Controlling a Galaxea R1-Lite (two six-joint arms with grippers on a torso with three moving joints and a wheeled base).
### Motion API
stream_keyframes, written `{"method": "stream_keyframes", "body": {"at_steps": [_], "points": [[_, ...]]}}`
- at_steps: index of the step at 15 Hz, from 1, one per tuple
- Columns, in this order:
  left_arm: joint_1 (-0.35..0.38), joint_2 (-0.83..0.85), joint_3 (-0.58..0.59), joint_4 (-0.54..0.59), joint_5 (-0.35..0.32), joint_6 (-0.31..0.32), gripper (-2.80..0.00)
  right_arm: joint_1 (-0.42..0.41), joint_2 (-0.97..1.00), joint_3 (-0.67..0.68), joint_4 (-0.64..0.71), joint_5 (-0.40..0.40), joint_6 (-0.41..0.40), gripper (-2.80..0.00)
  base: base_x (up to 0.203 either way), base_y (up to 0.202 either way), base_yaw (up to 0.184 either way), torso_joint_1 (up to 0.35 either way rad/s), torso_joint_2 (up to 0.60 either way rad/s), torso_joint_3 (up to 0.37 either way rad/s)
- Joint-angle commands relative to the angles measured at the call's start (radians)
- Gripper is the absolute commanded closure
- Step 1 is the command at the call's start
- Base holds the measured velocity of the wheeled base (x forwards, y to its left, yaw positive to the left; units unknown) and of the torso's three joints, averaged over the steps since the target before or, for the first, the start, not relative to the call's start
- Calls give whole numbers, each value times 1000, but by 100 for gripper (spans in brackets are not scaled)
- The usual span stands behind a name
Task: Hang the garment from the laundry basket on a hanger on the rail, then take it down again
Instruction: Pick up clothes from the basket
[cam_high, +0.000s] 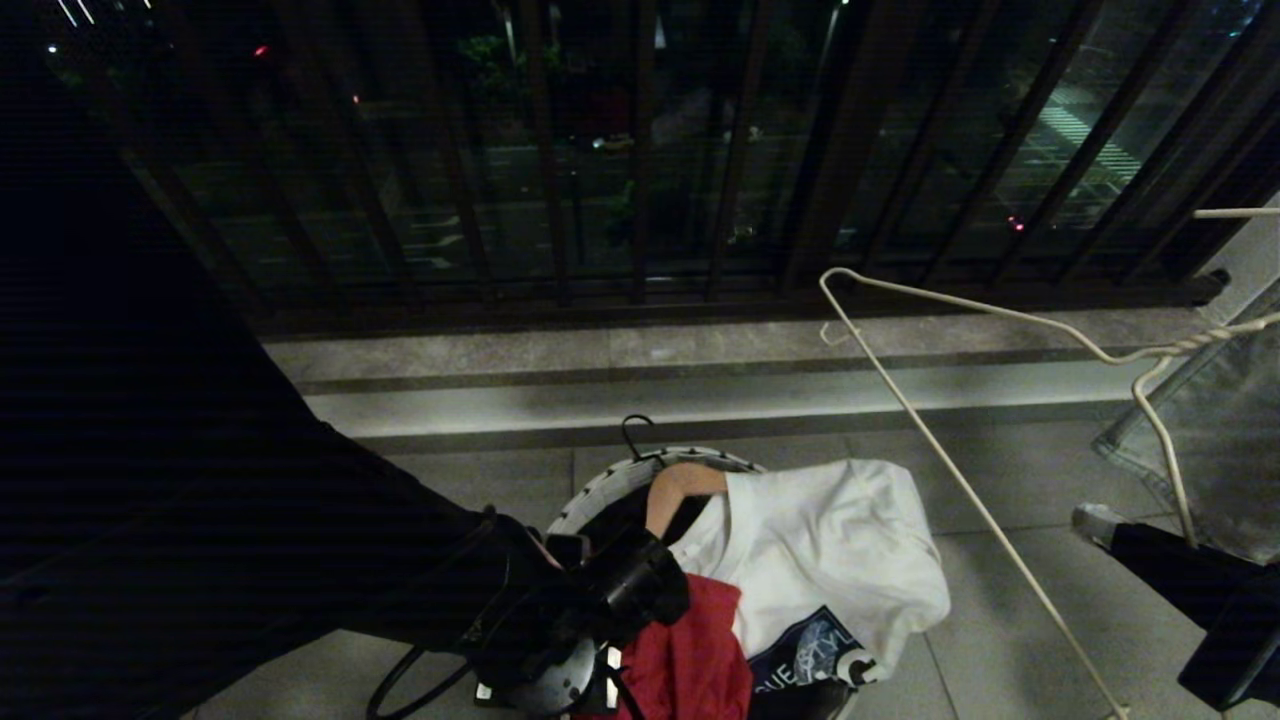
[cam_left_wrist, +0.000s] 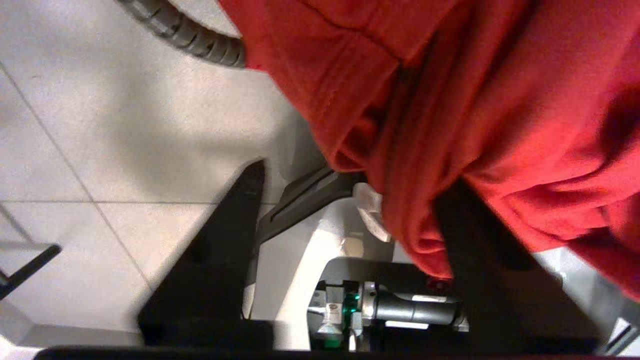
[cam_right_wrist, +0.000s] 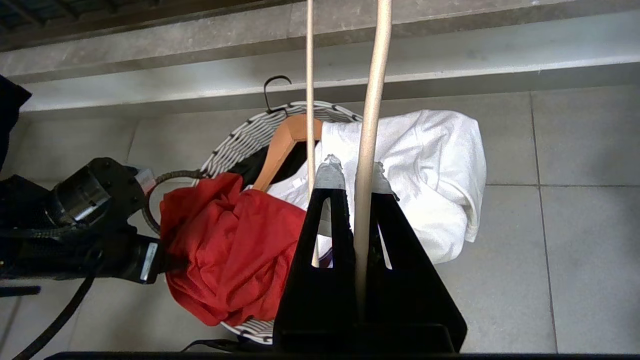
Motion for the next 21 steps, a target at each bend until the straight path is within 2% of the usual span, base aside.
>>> {"method": "stream_keyframes", "body": {"at_steps": [1, 6, 12, 14, 17, 19, 21], "points": [[4, 7, -22, 2, 3, -4, 0, 1, 0, 0, -3, -3, 0, 0, 0, 0, 0, 0, 0, 0], [5, 2, -120, 8, 1, 5, 0, 1, 0, -2, -3, -4, 0, 0, 0, 0, 0, 0, 0, 0], [3, -115, -215, 14, 11, 2, 0, 1, 0, -2, -3, -4, 0, 0, 0, 0, 0, 0, 0, 0], [5, -139, -213, 21, 89, 1, 0, 1, 0, -2, -3, -4, 0, 0, 0, 0, 0, 0, 0, 0], [19, -155, -210, 108, 311, -5, 0, 1, 0, -2, -3, -3, 0, 0, 0, 0, 0, 0, 0, 0], [35, -212, -203, 117, 340, -5, 0, 1, 0, 0, -3, -3, 0, 0, 0, 0, 0, 0, 0, 0], [37, -215, -210, 113, 336, -16, 0, 1, 0, -2, -3, -3, 0, 0, 0, 0, 0, 0, 0, 0]]}}
